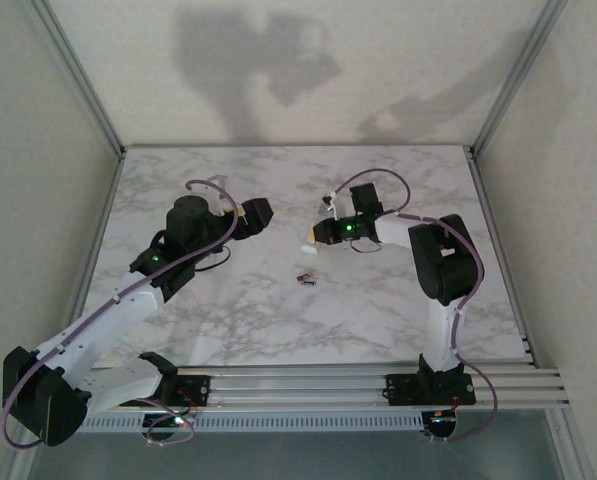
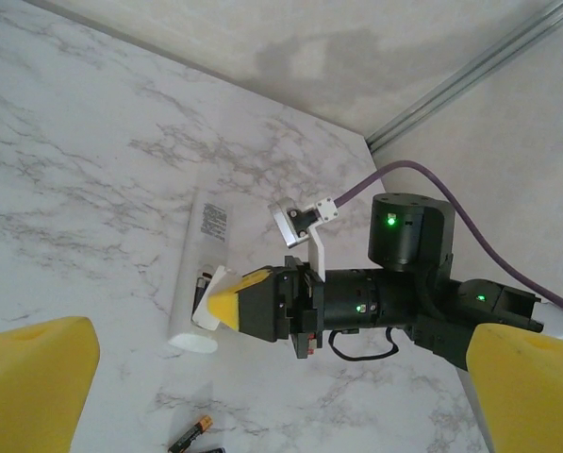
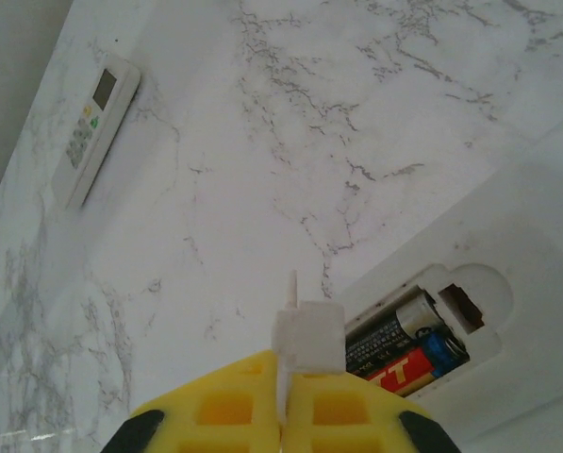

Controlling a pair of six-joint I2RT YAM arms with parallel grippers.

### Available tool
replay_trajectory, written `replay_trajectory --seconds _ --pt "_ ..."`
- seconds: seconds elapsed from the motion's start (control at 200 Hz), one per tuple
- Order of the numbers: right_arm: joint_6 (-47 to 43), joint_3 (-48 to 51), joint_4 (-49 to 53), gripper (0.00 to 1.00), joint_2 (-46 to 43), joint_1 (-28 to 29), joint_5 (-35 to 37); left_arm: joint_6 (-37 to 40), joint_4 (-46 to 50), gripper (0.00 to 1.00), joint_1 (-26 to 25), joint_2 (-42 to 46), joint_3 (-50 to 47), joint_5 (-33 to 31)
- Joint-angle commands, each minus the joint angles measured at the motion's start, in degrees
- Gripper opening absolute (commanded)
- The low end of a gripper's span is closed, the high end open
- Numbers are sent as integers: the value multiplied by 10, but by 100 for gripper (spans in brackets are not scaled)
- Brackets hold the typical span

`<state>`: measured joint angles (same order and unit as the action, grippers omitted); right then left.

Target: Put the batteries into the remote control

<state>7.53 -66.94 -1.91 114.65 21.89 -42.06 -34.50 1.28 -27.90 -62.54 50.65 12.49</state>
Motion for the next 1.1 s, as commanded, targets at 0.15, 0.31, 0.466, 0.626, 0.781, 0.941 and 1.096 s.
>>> replay_trajectory --seconds 0.15,0.31,0.466,0.626,0.781,0.941,1.096 --pt "2 16 -18 7 7 -3 -5 -4 -16 100 5 -1 1 10" --pt "10 19 -25 8 13 -3 -5 -4 -15 100 4 -1 1 9" --pt "21 30 -39 11 14 -3 -7 -6 -17 100 5 -4 0 10" --pt "21 43 -39 19 3 -3 4 -6 -18 100 5 -3 0 11" --pt "20 51 -30 26 -25 -3 30 -7 -20 99 5 -4 1 13" --pt "11 42 9 33 -44 -3 55 -9 -22 100 5 -4 1 17" --pt "-13 33 58 36 -58 -4 78 -7 -22 100 5 0 0 17"
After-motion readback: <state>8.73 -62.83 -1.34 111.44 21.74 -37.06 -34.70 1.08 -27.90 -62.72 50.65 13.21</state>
